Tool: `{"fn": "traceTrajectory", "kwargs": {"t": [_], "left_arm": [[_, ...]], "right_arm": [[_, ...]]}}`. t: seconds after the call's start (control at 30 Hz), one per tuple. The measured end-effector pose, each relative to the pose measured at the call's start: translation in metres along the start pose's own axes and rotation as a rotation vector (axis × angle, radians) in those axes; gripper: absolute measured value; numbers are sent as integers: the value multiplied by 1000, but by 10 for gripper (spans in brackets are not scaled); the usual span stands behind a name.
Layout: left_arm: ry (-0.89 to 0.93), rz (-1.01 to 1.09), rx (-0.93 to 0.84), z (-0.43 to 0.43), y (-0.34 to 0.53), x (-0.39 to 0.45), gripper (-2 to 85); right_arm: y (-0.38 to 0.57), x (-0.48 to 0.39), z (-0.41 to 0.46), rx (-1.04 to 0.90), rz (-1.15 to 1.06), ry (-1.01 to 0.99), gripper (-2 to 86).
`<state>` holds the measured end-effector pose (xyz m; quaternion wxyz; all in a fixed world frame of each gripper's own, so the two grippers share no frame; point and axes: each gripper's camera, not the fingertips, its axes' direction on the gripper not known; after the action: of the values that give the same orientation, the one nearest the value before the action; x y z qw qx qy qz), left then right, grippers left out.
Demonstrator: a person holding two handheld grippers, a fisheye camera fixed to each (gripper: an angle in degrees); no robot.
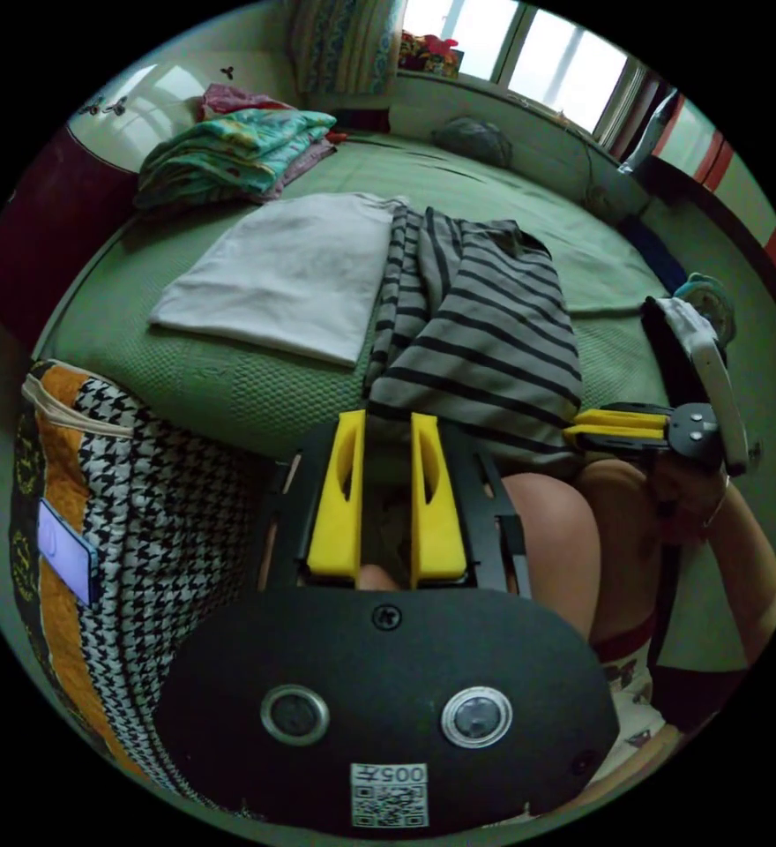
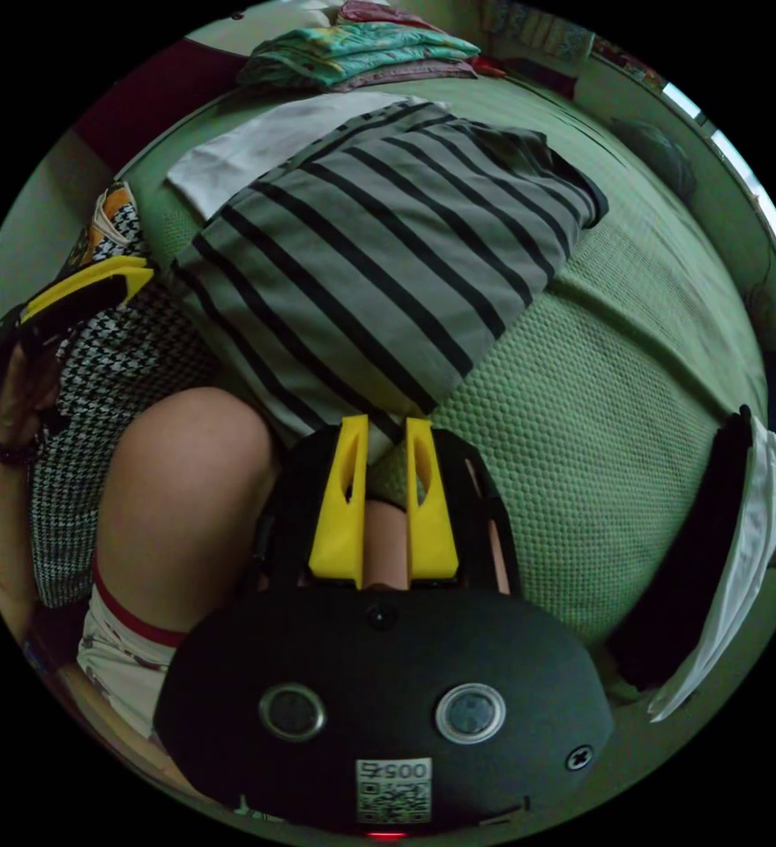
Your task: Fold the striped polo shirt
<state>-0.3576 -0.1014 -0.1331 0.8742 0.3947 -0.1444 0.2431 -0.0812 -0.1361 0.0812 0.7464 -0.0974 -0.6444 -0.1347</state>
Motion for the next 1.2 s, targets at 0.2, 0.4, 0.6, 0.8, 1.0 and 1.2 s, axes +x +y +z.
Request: {"fn": "traceTrajectory", "kwargs": {"t": [0.2,0.4,0.6,0.8,1.0,1.2], "left_arm": [[50,-10,-50,22,-12,2,151],[27,-12,-101,52,-27,17,156],[67,-18,-115,70,-27,26,139],[51,-6,-118,77,-26,46,120],[49,15,-142,84,-25,63,117],[-15,22,-162,85,-20,93,111]], "right_arm": [[8,3,-10,6,-2,11,73],[20,13,-25,13,9,-26,71],[39,43,-76,145,70,-51,73],[3,102,-118,313,216,-87,150],[-45,145,-103,305,373,-121,162],[-42,134,-91,299,396,-72,158]]}}
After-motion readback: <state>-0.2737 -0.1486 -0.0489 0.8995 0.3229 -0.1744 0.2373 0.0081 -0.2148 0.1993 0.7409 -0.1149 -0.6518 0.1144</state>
